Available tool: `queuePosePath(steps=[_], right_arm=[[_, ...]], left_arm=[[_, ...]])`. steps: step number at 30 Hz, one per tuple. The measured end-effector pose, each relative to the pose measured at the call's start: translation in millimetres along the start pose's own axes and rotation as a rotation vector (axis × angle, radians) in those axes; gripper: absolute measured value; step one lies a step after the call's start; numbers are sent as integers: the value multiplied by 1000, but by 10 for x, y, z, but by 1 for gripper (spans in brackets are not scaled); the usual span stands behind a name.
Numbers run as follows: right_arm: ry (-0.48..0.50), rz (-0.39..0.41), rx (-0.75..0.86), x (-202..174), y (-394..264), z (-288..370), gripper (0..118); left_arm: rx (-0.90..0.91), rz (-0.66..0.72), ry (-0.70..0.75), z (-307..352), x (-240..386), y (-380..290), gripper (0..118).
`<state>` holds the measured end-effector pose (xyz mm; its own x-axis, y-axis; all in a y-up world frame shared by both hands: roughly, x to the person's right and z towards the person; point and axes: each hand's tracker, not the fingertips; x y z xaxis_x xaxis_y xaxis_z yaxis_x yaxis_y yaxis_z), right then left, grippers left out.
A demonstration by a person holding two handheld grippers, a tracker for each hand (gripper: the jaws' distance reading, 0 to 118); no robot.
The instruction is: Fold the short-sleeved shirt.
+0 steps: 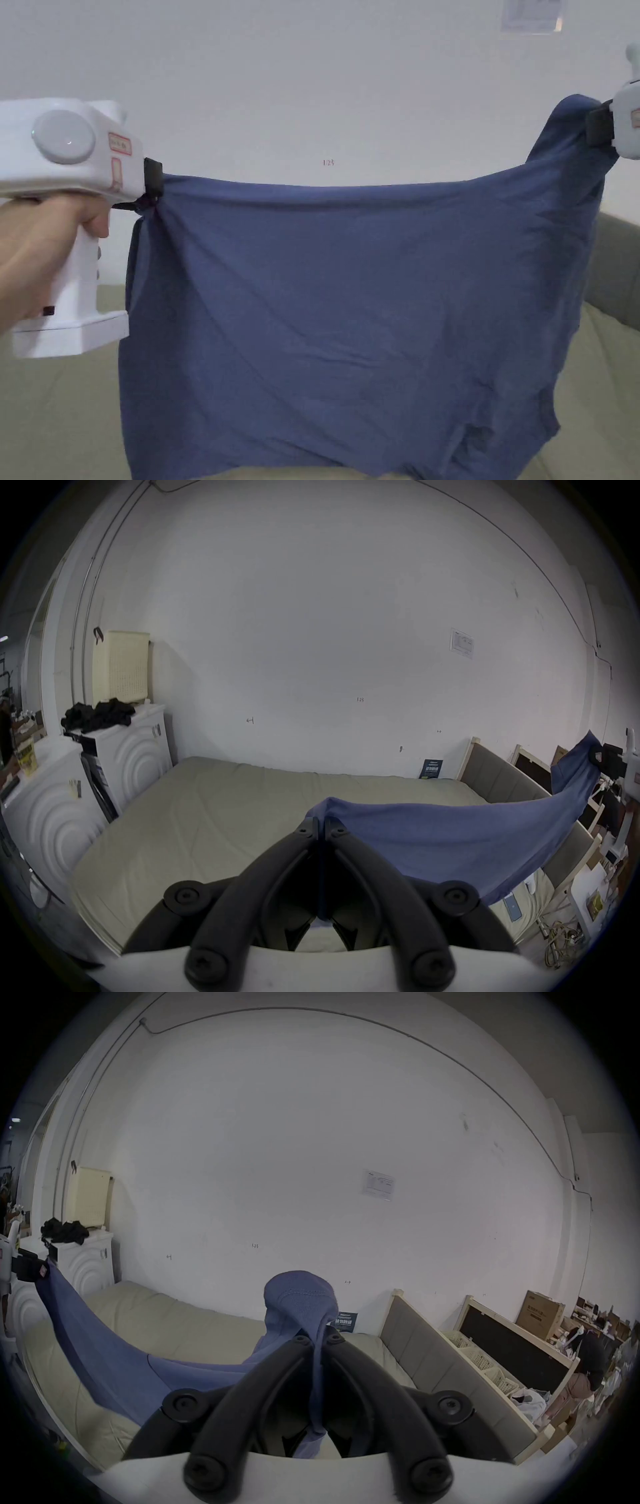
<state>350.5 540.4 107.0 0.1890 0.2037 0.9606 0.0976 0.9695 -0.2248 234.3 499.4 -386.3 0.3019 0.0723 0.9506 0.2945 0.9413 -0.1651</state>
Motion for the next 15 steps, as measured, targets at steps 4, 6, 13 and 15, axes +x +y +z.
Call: queuePosePath(steps=[4,6,13,15], right_arm=[[-27,-8,-1,-63,26,-91,4],[-20,-32,-10,-76,28,-183,4],[-29,-43,-32,-130,55,-604,4],[-25,-57,-40,-112,115,-752,4]], left_arm=[[-14,5,23,-34,-19,87,0],[-25,0,41,-80,-18,89,0],[-54,-2,83,-373,-18,114,0],[-56,-2,93,-434,-15,139,0]])
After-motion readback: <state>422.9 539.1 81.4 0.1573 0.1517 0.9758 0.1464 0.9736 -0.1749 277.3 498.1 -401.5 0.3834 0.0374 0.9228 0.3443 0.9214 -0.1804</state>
